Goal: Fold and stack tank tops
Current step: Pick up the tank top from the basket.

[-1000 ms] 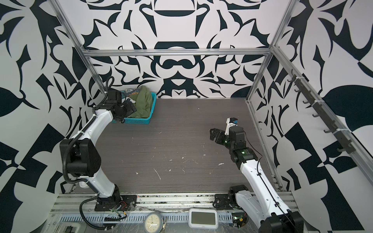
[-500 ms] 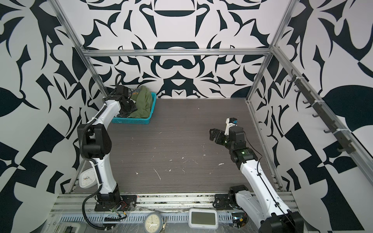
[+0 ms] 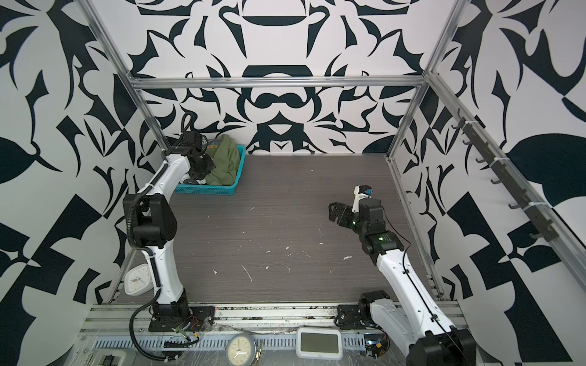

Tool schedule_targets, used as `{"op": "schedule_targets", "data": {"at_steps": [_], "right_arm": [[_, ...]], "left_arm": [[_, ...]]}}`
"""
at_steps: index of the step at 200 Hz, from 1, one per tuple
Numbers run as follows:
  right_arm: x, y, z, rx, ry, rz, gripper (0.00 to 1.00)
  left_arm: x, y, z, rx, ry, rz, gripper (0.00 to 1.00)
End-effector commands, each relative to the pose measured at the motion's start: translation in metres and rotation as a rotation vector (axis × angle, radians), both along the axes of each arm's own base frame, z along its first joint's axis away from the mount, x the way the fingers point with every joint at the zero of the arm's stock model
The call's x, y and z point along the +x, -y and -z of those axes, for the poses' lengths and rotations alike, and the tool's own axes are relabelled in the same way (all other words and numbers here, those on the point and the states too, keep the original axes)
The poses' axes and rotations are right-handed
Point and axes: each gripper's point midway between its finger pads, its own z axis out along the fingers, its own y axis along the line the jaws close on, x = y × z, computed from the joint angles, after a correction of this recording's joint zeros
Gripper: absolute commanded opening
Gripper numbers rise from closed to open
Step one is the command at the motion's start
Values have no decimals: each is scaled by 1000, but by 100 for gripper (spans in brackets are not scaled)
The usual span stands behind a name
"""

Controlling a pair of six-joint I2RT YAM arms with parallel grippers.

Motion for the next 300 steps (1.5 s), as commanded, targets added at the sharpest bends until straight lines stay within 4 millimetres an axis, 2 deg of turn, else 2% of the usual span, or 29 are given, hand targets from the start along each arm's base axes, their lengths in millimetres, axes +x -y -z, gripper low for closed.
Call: {"op": "schedule_targets", "data": {"at_steps": [1, 39, 102, 114, 134, 170, 206, 230, 265, 284, 300], "right_arm": [[2, 5, -6, -13, -9, 33, 97], [5, 4, -4, -4, -35, 37, 95], [3, 4, -4, -6, -41, 38, 95], [3, 4, -5, -7, -42, 37, 95], [2, 4, -4, -9, -44, 37, 95], [0, 5, -5, -11, -40, 37, 95], [-1, 5, -4, -7, -40, 40, 95], [-2, 5, -6, -8, -36, 37, 95], [-2, 5, -10, -2, -27, 38, 95], [-3, 5, -11, 3, -24, 42, 95], [-4, 5, -13, 4, -18, 43, 95]], "left_arm": [[-9, 3, -71, -17, 114, 6, 0], [-8, 4, -132, -19, 245, 22, 0], [-7, 7, -187, -26, 378, 41, 0], [-7, 8, -203, -33, 417, 49, 0], [-9, 13, -241, -53, 508, 71, 0], [-21, 14, -329, -55, 750, 86, 0], [-35, 17, -386, -53, 931, 107, 0], [-52, 37, -429, -48, 1055, 176, 0], [-100, 75, -496, 46, 1272, 267, 0], [-128, 97, -522, 38, 1365, 324, 0], [-151, 125, -535, 29, 1419, 399, 0]]}}
